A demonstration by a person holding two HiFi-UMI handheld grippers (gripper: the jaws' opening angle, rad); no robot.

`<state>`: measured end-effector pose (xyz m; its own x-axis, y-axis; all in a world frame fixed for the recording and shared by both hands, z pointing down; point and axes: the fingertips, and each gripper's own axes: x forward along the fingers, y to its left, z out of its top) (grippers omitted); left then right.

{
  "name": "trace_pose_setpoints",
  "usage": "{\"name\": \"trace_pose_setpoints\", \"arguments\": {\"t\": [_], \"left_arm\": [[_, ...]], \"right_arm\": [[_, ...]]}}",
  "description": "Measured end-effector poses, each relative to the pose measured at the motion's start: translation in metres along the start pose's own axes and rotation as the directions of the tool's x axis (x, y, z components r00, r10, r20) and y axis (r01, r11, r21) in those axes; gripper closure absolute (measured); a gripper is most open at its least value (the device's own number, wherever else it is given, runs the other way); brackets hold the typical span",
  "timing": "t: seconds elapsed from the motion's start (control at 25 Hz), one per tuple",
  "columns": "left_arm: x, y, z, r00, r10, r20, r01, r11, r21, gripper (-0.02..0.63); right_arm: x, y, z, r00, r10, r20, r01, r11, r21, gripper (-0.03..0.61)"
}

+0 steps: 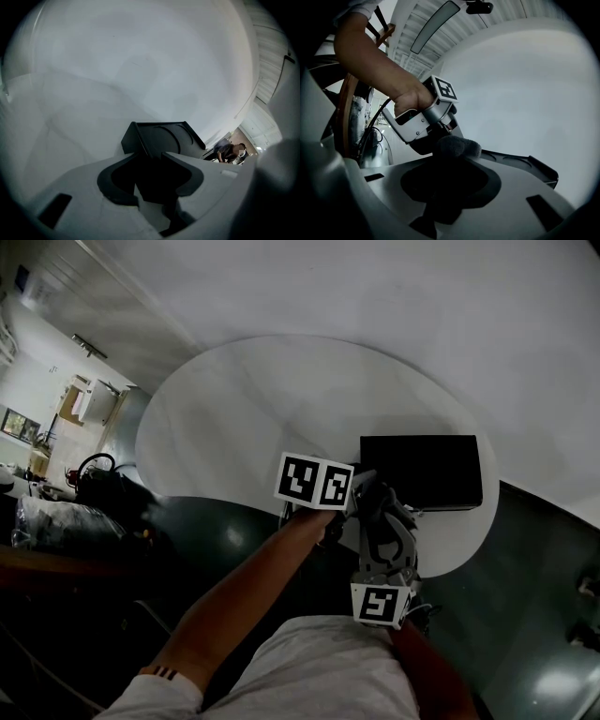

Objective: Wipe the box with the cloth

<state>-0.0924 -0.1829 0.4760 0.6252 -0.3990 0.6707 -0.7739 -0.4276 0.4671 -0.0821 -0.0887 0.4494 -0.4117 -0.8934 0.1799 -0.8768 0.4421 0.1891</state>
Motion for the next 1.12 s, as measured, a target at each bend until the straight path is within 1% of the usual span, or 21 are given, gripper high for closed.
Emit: {"name": "trace_pose_setpoints", "arguments": {"t": [0.08, 0.16, 0.28, 0.44, 0.56, 0.68, 0.76, 0.8, 0.84, 0.88, 0.92, 1.0, 1.04, 1.12], "left_arm": [[0.0, 0.0, -0.001, 1.0, 0.0, -0.003, 0.0, 1.0, -0.004, 0.457], [0.0, 0.0, -0.001, 1.0, -0.003, 0.0, 0.003, 1.0, -0.004, 0.459], [-0.001, 0.0, -0.001, 1.0, -0.004, 0.01, 0.004, 1.0, -0.002, 0.459], [0.0, 0.001, 0.0, 1.0, -0.01, 0.007, 0.009, 1.0, 0.006, 0.457], [0.0, 0.001, -0.001, 1.0, -0.012, 0.008, 0.012, 1.0, 0.009, 0.457], [0.0, 0.0, -0.002, 1.0, -0.015, 0.01, 0.015, 1.0, 0.007, 0.457], [0.0, -0.001, -0.002, 1.0, -0.017, 0.01, 0.017, 1.0, 0.006, 0.457], [0.0, -0.001, -0.003, 1.0, -0.018, 0.01, 0.018, 1.0, 0.004, 0.457], [0.0, -0.001, -0.002, 1.0, -0.019, 0.009, 0.019, 1.0, 0.002, 0.457], [0.0, -0.001, -0.002, 1.0, -0.021, 0.01, 0.021, 1.0, 0.0, 0.457], [0.0, -0.001, -0.001, 1.0, -0.022, 0.01, 0.022, 1.0, -0.001, 0.457], [0.0, 0.0, -0.001, 1.0, -0.026, 0.012, 0.026, 1.0, -0.004, 0.457], [0.0, 0.0, -0.001, 1.0, -0.027, 0.014, 0.027, 1.0, -0.006, 0.457], [-0.001, 0.001, -0.001, 0.999, -0.028, 0.017, 0.028, 1.0, -0.009, 0.457]], "right_arm": [[-0.002, -0.004, -0.001, 1.0, -0.011, 0.005, 0.011, 1.0, -0.012, 0.482], [-0.007, -0.015, -0.004, 0.999, -0.039, 0.007, 0.039, 0.999, -0.019, 0.482], [-0.019, -0.042, -0.014, 0.994, -0.106, -0.007, 0.106, 0.994, -0.015, 0.482], [-0.036, -0.09, -0.03, 0.977, -0.208, -0.037, 0.208, 0.978, 0.006, 0.483], [-0.048, -0.122, -0.04, 0.958, -0.283, -0.041, 0.285, 0.958, 0.037, 0.483], [-0.063, -0.148, -0.047, 0.929, -0.367, -0.043, 0.369, 0.925, 0.094, 0.483], [-0.071, -0.159, -0.051, 0.913, -0.405, -0.055, 0.409, 0.904, 0.127, 0.483], [-0.074, -0.161, -0.052, 0.908, -0.414, -0.061, 0.418, 0.898, 0.135, 0.483], [-0.075, -0.161, -0.051, 0.909, -0.412, -0.065, 0.417, 0.898, 0.138, 0.483], [-0.074, -0.156, -0.048, 0.915, -0.397, -0.063, 0.402, 0.906, 0.131, 0.483], [-0.072, -0.147, -0.042, 0.93, -0.364, -0.053, 0.367, 0.924, 0.11, 0.483], [-0.062, -0.113, -0.027, 0.97, -0.243, -0.023, 0.244, 0.969, 0.034, 0.483], [-0.055, -0.091, -0.021, 0.985, -0.174, -0.019, 0.174, 0.985, 0.004, 0.483], [-0.041, -0.051, -0.011, 0.998, -0.062, -0.02, 0.062, 0.998, 0.0, 0.483]]}}
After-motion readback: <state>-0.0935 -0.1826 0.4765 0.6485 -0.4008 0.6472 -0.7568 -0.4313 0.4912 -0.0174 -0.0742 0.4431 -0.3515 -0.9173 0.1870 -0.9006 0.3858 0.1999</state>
